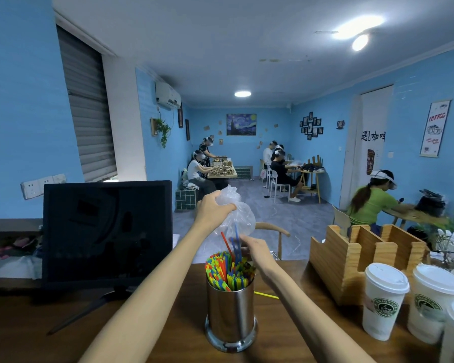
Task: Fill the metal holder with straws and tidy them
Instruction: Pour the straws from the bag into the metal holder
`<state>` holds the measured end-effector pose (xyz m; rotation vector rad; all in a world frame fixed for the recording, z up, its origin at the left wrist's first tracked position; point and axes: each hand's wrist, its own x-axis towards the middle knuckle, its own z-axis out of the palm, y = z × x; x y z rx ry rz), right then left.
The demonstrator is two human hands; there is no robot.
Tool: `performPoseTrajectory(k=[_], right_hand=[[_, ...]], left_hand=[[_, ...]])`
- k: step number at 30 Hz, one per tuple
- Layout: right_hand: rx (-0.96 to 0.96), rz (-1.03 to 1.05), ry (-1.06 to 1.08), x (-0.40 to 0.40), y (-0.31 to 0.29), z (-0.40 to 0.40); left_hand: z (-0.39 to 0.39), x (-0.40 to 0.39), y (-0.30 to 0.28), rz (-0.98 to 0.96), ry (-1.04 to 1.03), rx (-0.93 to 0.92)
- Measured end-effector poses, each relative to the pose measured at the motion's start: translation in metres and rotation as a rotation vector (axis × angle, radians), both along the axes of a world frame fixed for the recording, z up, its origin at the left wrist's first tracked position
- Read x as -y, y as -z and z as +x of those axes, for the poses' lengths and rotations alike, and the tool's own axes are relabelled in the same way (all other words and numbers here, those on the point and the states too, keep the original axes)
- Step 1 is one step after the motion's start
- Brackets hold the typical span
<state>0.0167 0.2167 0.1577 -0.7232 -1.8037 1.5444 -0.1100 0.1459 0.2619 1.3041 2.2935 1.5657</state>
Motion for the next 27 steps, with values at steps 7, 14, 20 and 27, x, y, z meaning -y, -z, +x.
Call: performPoseTrajectory(k=[7, 14, 20, 27], right_hand=[[-0.061, -0.030, 0.042, -0.004, -0.001, 0.003], [-0.036, -0.129, -0.030, -0.011, -0.010, 0.007], [-0.055, -0.058, -0.014, -0.012, -0.016, 0.009], [-0.159, -0.225, 0.123, -0.028, 0.003, 0.004]], left_hand=[[-0.005, -0.013, 0.015, -0.050, 0.112, -0.006], [-0.004, -0.024, -0.004, -0.059, 0.271, -0.241], [-0.002, -0.040, -0.015, -0.307, 0.408, -0.434], [0.005, -0.008, 0.027, 0.346, 0.226, 0.006]])
